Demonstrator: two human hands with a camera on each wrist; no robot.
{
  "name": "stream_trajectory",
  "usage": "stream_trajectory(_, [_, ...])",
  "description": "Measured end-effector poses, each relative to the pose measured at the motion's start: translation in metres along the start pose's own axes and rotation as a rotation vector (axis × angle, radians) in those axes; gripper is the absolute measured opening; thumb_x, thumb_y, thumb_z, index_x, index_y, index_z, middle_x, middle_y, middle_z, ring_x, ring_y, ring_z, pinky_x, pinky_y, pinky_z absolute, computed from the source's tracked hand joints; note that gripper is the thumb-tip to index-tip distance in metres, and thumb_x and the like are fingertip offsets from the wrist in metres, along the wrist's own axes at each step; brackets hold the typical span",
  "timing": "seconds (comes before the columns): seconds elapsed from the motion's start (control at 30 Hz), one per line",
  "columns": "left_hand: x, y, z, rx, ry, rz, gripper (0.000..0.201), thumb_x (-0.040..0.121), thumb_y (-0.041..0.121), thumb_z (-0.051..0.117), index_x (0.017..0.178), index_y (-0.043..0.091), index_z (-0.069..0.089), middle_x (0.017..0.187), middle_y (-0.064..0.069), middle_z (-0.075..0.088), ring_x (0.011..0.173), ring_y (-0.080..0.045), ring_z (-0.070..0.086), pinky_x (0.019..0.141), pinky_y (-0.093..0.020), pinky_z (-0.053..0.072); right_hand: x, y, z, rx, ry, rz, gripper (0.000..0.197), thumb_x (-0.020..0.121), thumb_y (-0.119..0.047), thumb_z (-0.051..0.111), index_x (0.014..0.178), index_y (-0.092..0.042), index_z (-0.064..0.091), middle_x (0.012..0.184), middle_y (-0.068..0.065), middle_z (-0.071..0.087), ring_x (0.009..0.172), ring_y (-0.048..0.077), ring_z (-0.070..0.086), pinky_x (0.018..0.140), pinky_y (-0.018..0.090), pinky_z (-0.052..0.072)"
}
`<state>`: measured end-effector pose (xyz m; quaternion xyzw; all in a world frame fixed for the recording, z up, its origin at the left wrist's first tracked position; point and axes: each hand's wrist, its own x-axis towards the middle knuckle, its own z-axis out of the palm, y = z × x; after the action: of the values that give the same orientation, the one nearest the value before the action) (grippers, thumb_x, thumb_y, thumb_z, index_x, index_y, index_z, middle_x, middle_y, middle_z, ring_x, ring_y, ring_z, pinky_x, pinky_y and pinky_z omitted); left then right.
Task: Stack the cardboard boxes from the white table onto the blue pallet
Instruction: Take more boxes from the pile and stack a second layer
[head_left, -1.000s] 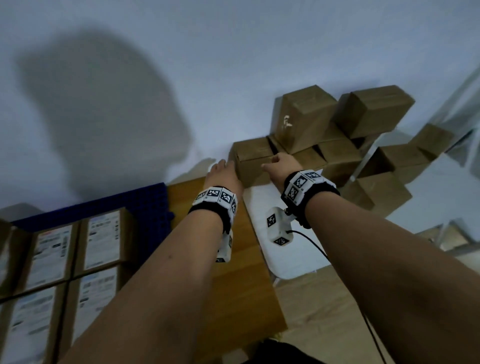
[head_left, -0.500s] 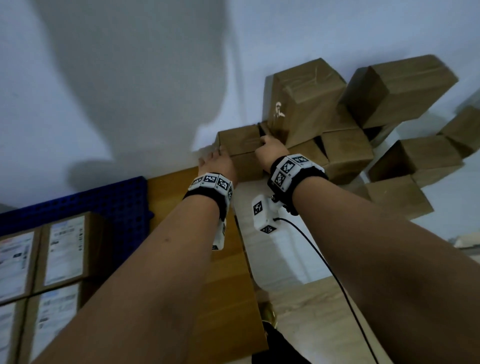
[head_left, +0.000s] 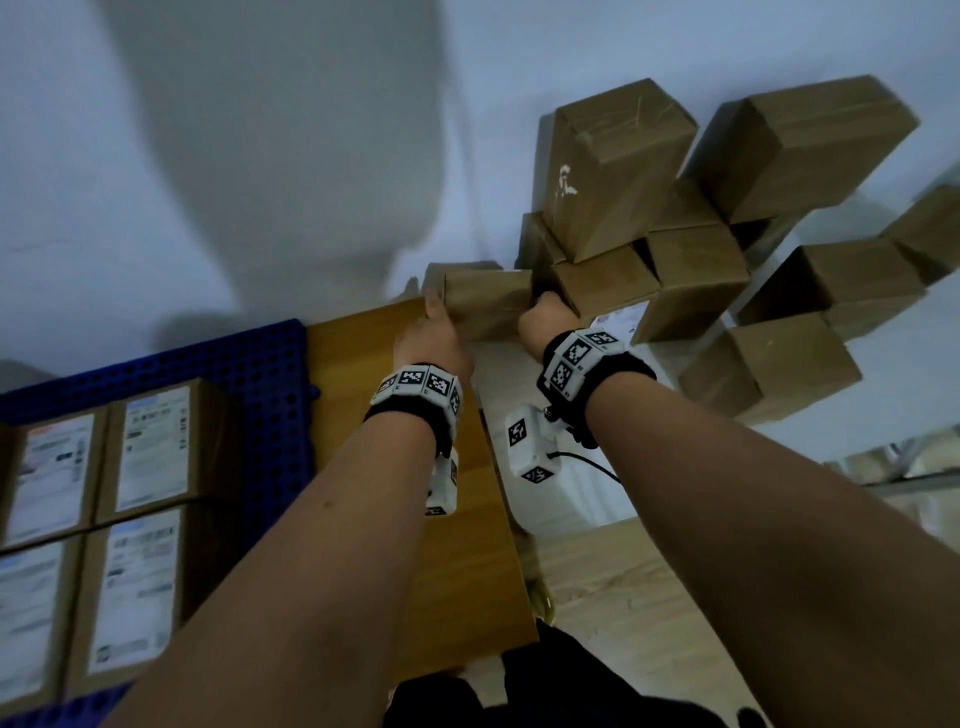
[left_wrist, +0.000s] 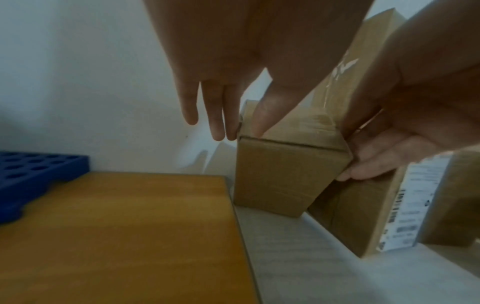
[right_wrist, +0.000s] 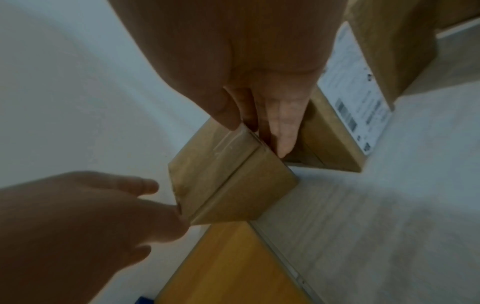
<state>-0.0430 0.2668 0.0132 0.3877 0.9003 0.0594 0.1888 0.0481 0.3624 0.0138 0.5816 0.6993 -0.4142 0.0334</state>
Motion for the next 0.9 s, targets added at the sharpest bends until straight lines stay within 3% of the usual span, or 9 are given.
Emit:
stream_trajectory(0.07, [-0.02,-0.009,0.005,-0.07,-0.049,-0.036,0.078,0.092,0.01,0.046,0.152,0.014,-0.003,0.101,-0.011,0.062,0.084,-0.026,0.058,0.075,-0.039,0.051,-0.009,0.009,0.008,0.008,-0.022,0.032,0.045,0.1,-0.008,0.037,0.143,0.001,0.033,0.143,0.022,0.041,0.13,0.035,0.043,0.104,0.038,0.037])
stream_trajectory(0.13, [-0.042,-0.019,0.009,-0.117,-0.084,-0.046,0.065,0.092,0.01,0.045,0.15,0.018,0.016,0.104,-0.011,0.063,0.085,-0.028,0.059,0.073,-0.038,0.05,-0.018,0.02,0.018,0.026,-0.034,0.079,0.047,0.097,-0.009,0.042,0.143,-0.003,0.035,0.14,0.021,0.046,0.126,0.036,0.048,0.102,0.04,0.043])
stream_trajectory(0.33, [-0.084,-0.046,0.026,-0.137,-0.227,-0.054,0.041,0.096,0.01,0.039,0.136,0.017,0.044,0.128,-0.012,0.056,0.112,-0.032,0.056,0.091,-0.036,0.045,-0.043,0.05,0.047,-0.036,-0.121,0.09,0.034,0.096,-0.01,0.046,0.128,0.001,0.049,0.129,0.021,0.056,0.117,0.036,0.055,0.083,0.034,0.043])
stream_trajectory(0.43, [-0.088,-0.05,0.033,-0.094,-0.262,-0.027,0.041,0.098,0.011,0.037,0.138,0.015,0.045,0.137,-0.013,0.049,0.122,-0.03,0.05,0.102,-0.036,0.042,-0.049,0.061,0.055,-0.036,-0.157,0.089,0.036,0.094,-0.012,0.048,0.128,0.001,0.051,0.129,0.018,0.057,0.116,0.035,0.056,0.083,0.035,0.045])
stream_trajectory(0.57, [-0.079,-0.043,0.035,0.017,-0.216,-0.037,0.041,0.103,0.007,0.028,0.142,0.006,0.039,0.141,-0.018,0.044,0.126,-0.03,0.047,0.105,-0.039,0.04,-0.05,0.065,0.053,0.071,-0.105,0.063,0.039,0.087,-0.015,0.052,0.125,-0.003,0.053,0.121,0.017,0.062,0.107,0.034,0.061,0.081,0.034,0.05])
stream_trajectory(0.7, [-0.068,-0.036,0.041,0.014,-0.228,-0.047,0.038,0.106,0.017,0.025,0.136,0.005,0.044,0.133,-0.018,0.053,0.12,-0.03,0.053,0.096,-0.036,0.043,-0.048,0.061,0.05,0.054,-0.121,0.033,0.036,0.092,-0.018,0.048,0.121,0.002,0.056,0.122,0.02,0.06,0.092,0.03,0.055,0.072,0.031,0.039])
stream_trajectory(0.83, [-0.069,-0.03,0.051,-0.065,-0.247,-0.044,0.037,0.105,0.026,0.028,0.126,0.008,0.052,0.125,-0.015,0.058,0.111,-0.03,0.056,0.086,-0.034,0.044,-0.045,0.06,0.052,0.05,-0.099,0.062,0.04,0.094,-0.019,0.049,0.13,-0.002,0.048,0.128,0.017,0.057,0.114,0.033,0.057,0.083,0.032,0.045])
stream_trajectory(0.9, [-0.07,-0.032,0.052,-0.143,-0.213,-0.083,0.038,0.104,0.033,0.031,0.123,0.009,0.053,0.119,-0.013,0.062,0.104,-0.029,0.059,0.082,-0.036,0.046,-0.046,0.055,0.052,0.066,-0.076,0.048,0.04,0.093,-0.018,0.05,0.131,-0.005,0.044,0.128,0.016,0.057,0.114,0.033,0.057,0.089,0.036,0.048])
